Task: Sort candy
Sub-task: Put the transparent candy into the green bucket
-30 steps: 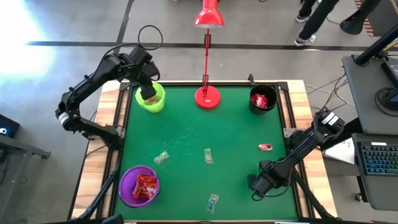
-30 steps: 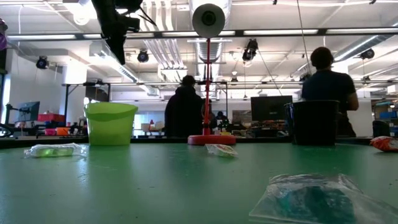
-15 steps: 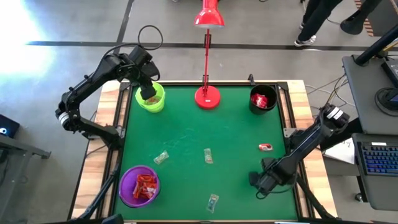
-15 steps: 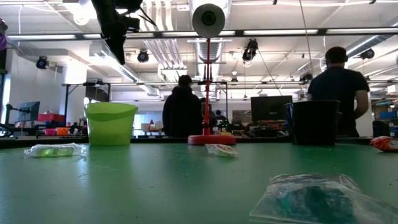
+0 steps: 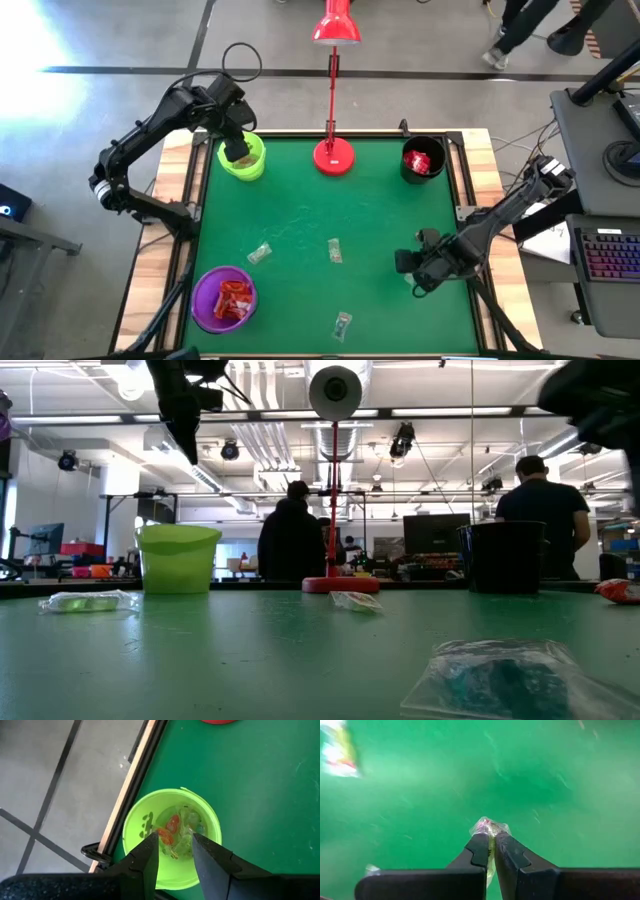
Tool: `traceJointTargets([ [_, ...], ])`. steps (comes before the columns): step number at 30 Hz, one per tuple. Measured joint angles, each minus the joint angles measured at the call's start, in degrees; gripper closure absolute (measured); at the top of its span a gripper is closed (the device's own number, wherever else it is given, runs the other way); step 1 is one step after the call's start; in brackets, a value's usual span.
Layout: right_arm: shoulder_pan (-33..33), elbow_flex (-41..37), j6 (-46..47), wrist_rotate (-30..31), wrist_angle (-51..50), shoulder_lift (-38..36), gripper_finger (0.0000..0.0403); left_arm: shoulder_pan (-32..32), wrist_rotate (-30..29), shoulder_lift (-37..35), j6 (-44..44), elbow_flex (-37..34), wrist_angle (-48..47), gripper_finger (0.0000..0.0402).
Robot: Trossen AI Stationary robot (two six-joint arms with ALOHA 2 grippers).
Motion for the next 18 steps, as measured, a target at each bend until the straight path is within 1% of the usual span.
traceJointTargets([
  [2, -1.5, 0.0, -2.4, 3.0, 0.1, -1.1, 0.0394, 0.0, 2.4, 0.0, 0.0, 0.0, -0.5, 0.0299],
  [4, -3.2, 0.0, -5.3, 5.7, 0.1, -2.0, 0.0394, 0.0, 6.3, 0.0, 0.1, 0.0, -0.6, 0.0299],
  [9, -7.6, 0.0, -12.7, 8.1, 0.3, -3.6, 0.0394, 0.0, 15.5, 0.0, 0.0, 0.0, -0.6, 0.0293],
  [13, -10.9, 0.0, -18.1, 9.0, 1.1, -4.6, 0.0394, 0.0, 23.0, 0.0, -1.5, 0.0, -0.5, 0.0274],
  [18, -15.2, 0.1, -27.2, 15.4, 6.8, -6.6, 0.0394, -0.7, 34.9, 0.1, -5.0, 0.0, 1.3, 0.0245],
])
